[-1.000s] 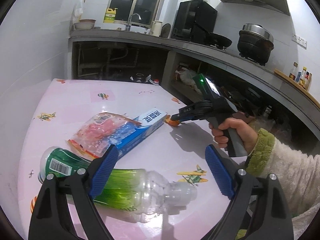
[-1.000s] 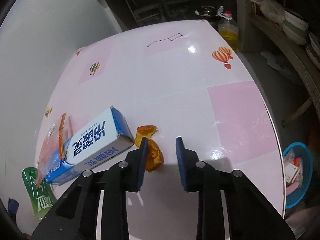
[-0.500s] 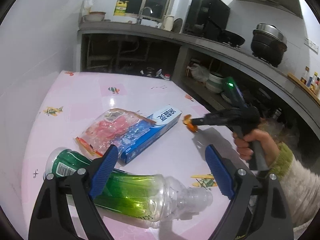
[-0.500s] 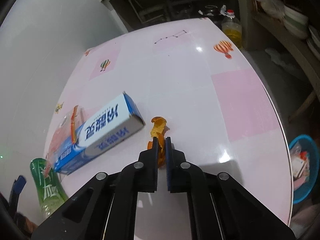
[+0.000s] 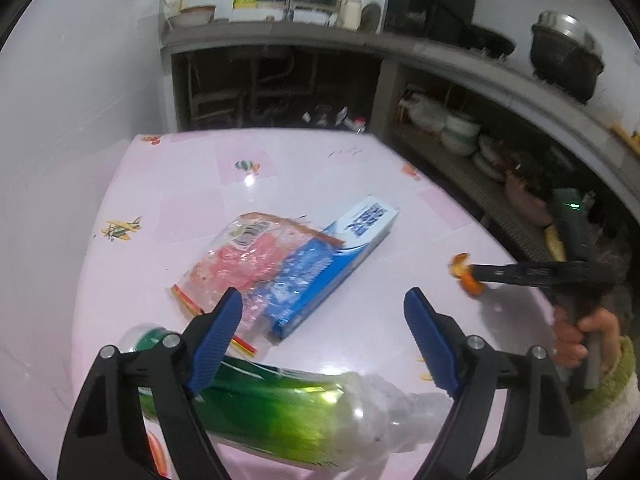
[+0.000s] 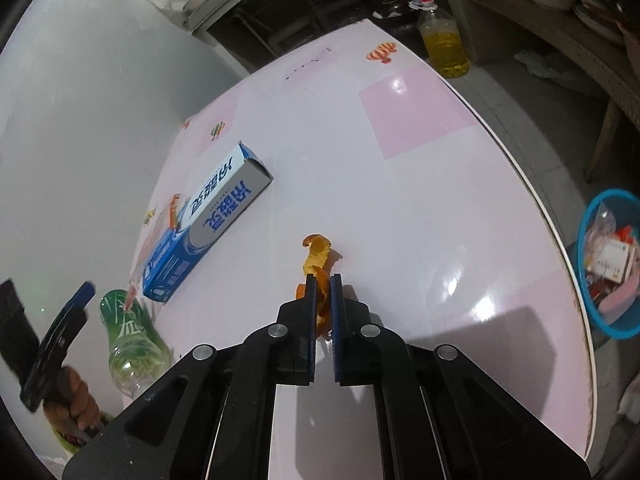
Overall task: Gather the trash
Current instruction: 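Grasp the orange wrapper with the right tool while the left tool grasps the clear red-printed bag, then lift and carry the wrapper and bag over the blue wastebasket with both tools, then open both tools to drop the wrapper and bag into the wastebasket, then turn both tools back toward the table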
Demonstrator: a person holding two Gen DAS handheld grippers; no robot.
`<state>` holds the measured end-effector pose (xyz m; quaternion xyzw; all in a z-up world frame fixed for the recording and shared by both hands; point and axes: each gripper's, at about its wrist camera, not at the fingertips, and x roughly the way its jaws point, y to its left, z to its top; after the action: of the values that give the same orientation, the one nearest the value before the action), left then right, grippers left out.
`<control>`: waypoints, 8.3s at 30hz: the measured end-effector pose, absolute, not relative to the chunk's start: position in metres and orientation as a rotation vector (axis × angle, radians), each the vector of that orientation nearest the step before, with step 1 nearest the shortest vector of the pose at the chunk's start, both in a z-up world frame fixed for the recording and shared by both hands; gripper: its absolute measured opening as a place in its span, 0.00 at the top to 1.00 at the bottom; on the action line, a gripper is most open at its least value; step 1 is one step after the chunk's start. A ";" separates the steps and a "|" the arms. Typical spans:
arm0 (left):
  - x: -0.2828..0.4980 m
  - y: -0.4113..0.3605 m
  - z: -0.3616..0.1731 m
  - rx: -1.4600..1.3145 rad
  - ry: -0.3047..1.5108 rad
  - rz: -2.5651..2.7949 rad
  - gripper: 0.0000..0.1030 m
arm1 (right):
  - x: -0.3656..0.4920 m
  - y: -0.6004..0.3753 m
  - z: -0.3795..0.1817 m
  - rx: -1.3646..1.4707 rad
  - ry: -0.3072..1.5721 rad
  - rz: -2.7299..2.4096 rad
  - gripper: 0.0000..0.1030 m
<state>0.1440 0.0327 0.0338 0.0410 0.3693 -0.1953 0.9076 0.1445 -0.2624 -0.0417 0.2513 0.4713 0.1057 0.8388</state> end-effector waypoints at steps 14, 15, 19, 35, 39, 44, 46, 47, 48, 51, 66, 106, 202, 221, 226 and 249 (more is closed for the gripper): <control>0.220 0.013 -0.002 0.296 0.996 -0.336 0.29 | 0.137 -0.276 -0.051 0.612 0.977 0.265 0.95; 0.226 0.012 -0.006 0.319 1.012 -0.324 0.31 | 0.137 -0.276 -0.051 0.615 0.975 0.266 0.95; 0.236 0.014 -0.009 0.307 1.056 -0.344 0.32 | 0.135 -0.281 -0.051 0.624 0.971 0.269 0.95; 0.248 0.020 -0.008 0.192 1.097 -0.415 0.78 | 0.134 -0.284 -0.053 0.630 0.965 0.251 0.95; 0.248 0.020 -0.005 0.197 1.088 -0.419 0.94 | 0.133 -0.284 -0.053 0.630 0.965 0.248 0.95; 0.243 0.021 0.002 0.215 1.042 -0.413 0.97 | 0.135 -0.284 -0.052 0.633 0.965 0.244 0.95; 0.238 0.023 0.010 0.230 0.998 -0.402 0.98 | 0.136 -0.284 -0.052 0.633 0.965 0.242 0.95; 0.235 0.023 0.016 0.239 0.968 -0.395 0.98 | 0.136 -0.284 -0.052 0.634 0.964 0.240 0.95; 0.232 0.023 0.020 0.245 0.943 -0.385 0.98 | 0.136 -0.284 -0.052 0.634 0.963 0.238 0.95; 0.222 0.024 0.039 0.273 0.850 -0.360 0.99 | 0.135 -0.284 -0.051 0.635 0.959 0.233 0.97; 0.174 0.020 0.112 0.157 0.566 -0.367 0.99 | 0.119 -0.288 -0.038 0.649 0.907 0.226 0.99; 0.093 -0.097 0.087 -0.135 0.616 -0.865 0.99 | 0.041 -0.327 -0.018 0.770 0.804 0.094 1.00; 0.165 -0.306 0.038 0.209 0.849 -0.894 0.36 | -0.041 -0.524 -0.133 0.965 0.823 -0.497 0.48; 0.083 -0.110 0.039 0.102 0.741 -0.796 0.21 | -0.034 -0.378 0.001 0.484 0.792 -0.470 0.08; 0.059 -0.089 0.031 0.117 0.729 -0.785 0.18 | -0.015 -0.328 0.028 0.353 0.767 -0.419 0.08; 0.030 0.006 -0.016 0.079 0.823 -0.471 0.17 | 0.058 -0.192 -0.038 0.054 0.994 -0.089 0.08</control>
<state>0.0301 0.0058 -0.0158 0.0378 0.3963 -0.2265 0.8889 0.0582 -0.1922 -0.0385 0.0257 0.4765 -0.0424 0.8778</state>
